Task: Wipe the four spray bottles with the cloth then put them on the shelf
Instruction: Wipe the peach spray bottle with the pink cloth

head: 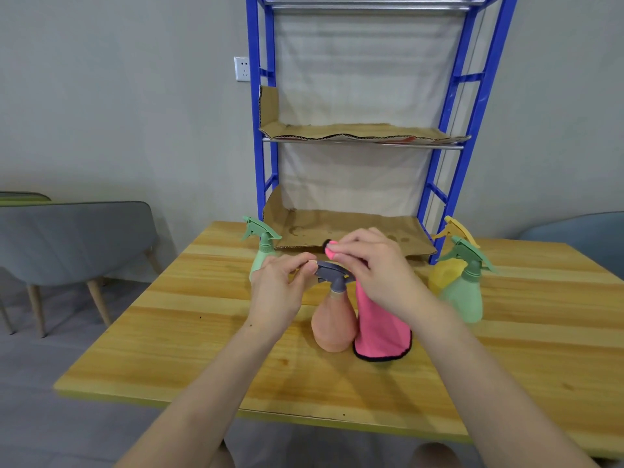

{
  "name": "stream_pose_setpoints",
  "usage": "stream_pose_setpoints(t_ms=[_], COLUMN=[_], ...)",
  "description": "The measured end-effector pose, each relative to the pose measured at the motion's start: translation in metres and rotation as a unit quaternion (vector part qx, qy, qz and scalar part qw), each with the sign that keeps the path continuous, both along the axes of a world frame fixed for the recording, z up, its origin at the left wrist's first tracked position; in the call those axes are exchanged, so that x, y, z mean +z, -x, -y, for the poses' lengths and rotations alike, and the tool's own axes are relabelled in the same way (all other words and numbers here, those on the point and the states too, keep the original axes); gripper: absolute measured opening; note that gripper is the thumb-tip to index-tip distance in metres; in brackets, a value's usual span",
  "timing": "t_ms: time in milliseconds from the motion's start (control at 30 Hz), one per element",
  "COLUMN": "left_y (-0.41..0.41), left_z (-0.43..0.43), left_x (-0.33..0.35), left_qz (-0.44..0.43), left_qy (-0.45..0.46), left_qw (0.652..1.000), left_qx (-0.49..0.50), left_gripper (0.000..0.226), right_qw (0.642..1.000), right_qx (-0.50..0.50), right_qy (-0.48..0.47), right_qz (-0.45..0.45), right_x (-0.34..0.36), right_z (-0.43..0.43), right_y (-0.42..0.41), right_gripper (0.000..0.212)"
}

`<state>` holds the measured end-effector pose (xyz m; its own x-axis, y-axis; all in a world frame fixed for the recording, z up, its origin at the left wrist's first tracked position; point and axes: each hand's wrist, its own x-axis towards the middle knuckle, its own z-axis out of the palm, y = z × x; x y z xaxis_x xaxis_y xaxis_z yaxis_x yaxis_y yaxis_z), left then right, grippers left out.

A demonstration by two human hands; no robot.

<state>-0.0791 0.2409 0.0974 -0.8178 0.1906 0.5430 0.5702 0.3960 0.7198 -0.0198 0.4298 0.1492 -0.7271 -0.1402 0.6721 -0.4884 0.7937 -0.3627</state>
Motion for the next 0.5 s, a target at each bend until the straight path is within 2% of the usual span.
stream_pose_setpoints(t_ms=[100,500], left_y=[-0.001,-0.001], left_z=[0.000,-0.001], left_x=[0.001,-0.002], left_qz=[-0.001,0.003], left_qy=[-0.003,-0.008], left_qw=[1.000,1.000], left_qx=[-0.004,-0.004], left_gripper=[0.016,0.019], right_qw=[0.999,0.999], right_qx=[0.013,-0.039], right_qy=[-0.008,0.006], right_qz=[0.029,-0.004], right_x=[-0.013,-0.040], right_z=[0.010,-0.009], right_y=[0.004,-0.007], right_gripper=[0.020,0.015])
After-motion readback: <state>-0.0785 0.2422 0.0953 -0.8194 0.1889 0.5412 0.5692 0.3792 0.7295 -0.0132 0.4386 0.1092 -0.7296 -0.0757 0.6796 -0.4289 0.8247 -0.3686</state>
